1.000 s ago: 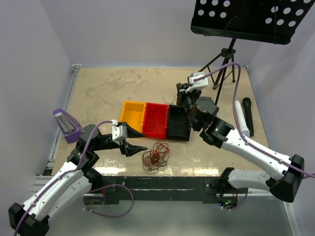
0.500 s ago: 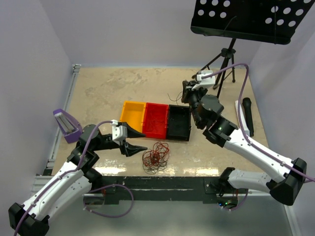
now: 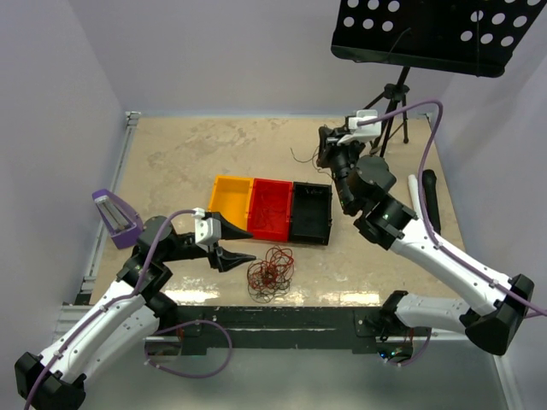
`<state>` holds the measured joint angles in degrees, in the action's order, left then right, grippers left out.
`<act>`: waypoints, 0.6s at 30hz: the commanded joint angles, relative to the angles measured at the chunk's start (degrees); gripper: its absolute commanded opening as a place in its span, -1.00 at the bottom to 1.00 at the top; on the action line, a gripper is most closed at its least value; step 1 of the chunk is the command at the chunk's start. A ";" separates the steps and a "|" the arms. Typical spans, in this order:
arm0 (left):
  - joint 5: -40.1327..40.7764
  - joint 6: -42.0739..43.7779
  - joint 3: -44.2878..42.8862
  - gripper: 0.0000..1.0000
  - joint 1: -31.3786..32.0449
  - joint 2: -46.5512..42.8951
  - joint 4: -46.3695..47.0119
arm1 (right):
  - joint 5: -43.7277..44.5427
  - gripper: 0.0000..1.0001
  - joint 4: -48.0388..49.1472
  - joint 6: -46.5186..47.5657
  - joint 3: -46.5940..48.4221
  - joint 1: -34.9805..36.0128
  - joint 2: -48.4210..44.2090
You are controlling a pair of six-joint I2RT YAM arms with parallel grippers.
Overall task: Untangle the cables
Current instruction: Place the cable in the bin.
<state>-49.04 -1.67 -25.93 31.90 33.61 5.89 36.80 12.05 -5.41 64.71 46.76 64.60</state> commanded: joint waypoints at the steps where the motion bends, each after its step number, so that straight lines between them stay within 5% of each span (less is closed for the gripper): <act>1: -0.80 1.14 -2.45 0.18 -0.35 -0.47 1.05 | -1.90 -1.00 2.62 -1.00 -1.16 -0.80 1.05; 18: -1.15 1.41 -2.46 0.18 -0.52 -1.09 0.44 | -2.52 -1.00 6.23 -5.84 -11.53 -4.93 6.42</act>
<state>-49.12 -1.65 -26.46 31.88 33.08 5.39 34.28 15.79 -8.47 54.17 42.81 71.85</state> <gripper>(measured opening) 0.593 0.014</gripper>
